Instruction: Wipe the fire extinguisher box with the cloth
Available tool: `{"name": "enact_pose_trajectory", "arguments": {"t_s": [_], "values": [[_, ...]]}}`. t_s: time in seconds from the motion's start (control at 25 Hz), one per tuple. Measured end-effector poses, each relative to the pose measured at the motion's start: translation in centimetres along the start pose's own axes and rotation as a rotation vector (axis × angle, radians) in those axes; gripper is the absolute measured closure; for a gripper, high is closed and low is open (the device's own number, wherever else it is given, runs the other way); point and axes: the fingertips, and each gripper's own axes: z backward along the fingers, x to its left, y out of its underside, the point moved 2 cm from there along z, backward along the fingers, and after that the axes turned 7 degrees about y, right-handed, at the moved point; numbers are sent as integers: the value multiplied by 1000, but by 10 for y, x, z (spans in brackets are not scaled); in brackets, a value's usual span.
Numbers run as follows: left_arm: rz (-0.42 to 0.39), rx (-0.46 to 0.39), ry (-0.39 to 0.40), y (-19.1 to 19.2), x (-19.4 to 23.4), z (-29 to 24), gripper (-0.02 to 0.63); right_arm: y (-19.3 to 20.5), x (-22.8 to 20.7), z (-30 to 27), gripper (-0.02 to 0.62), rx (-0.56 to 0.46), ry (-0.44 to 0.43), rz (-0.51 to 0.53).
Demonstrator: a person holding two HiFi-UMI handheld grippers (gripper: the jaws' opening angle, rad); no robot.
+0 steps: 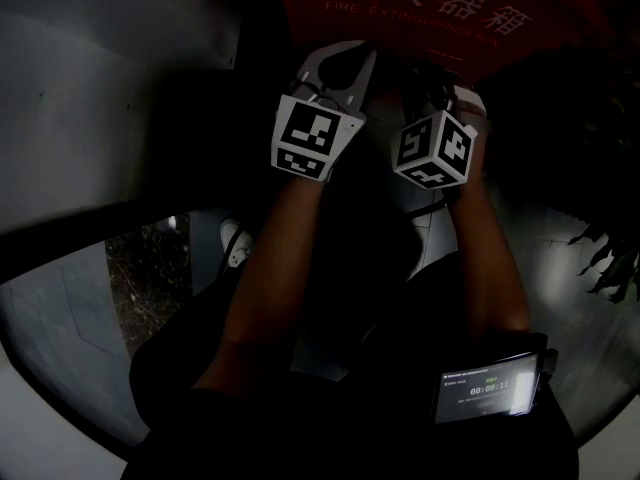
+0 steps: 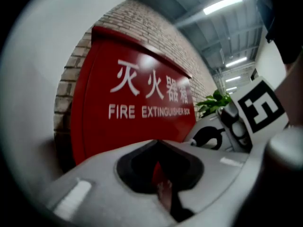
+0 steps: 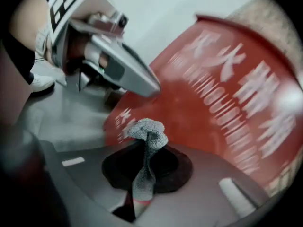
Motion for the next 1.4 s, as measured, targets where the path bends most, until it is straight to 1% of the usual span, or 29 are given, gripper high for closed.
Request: {"name": "enact_pose_trajectory", "arguments": {"t_s": [0.16, 0.24, 0.32, 0.4, 0.48, 0.56, 0.64, 0.72, 0.84, 0.96, 1.08, 1.24, 1.4], "values": [[-65, -114, -31, -67, -5, 1, 604, -33, -52, 39, 561, -106, 139, 1], [-61, -155, -37, -93, -7, 1, 604, -49, -75, 60, 561, -145, 213, 21], [-60, -177, -37, -114, -8, 0, 604, -62, -98, 75, 561, -171, 289, 50], [-79, -181, -41, -131, -8, 1, 604, -72, -120, 84, 561, -186, 359, 62], [-97, -163, -53, -139, -6, 3, 604, -80, -143, 92, 561, -201, 428, 62], [-91, -142, -65, -141, -2, 4, 604, -90, -161, 99, 561, -220, 505, 69], [-70, -135, -70, -140, 4, 6, 604, -102, -171, 100, 561, -239, 560, 85], [-64, -123, -73, -135, 9, 8, 604, -111, -172, 96, 561, -250, 579, 99], [-67, -92, -84, -124, 14, 12, 604, -118, -165, 88, 561, -271, 583, 115], [-72, -73, -96, -115, 18, 13, 604, -117, -148, 77, 561, -286, 549, 134], [-79, -57, -104, -104, 21, 14, 604, -108, -123, 63, 561, -283, 499, 154], [-91, -50, -89, -83, 19, 12, 604, -92, -101, 50, 561, -279, 482, 176], [-36, -60, -67, -55, 18, 10, 604, -74, -76, 35, 561, -272, 451, 192]]}}
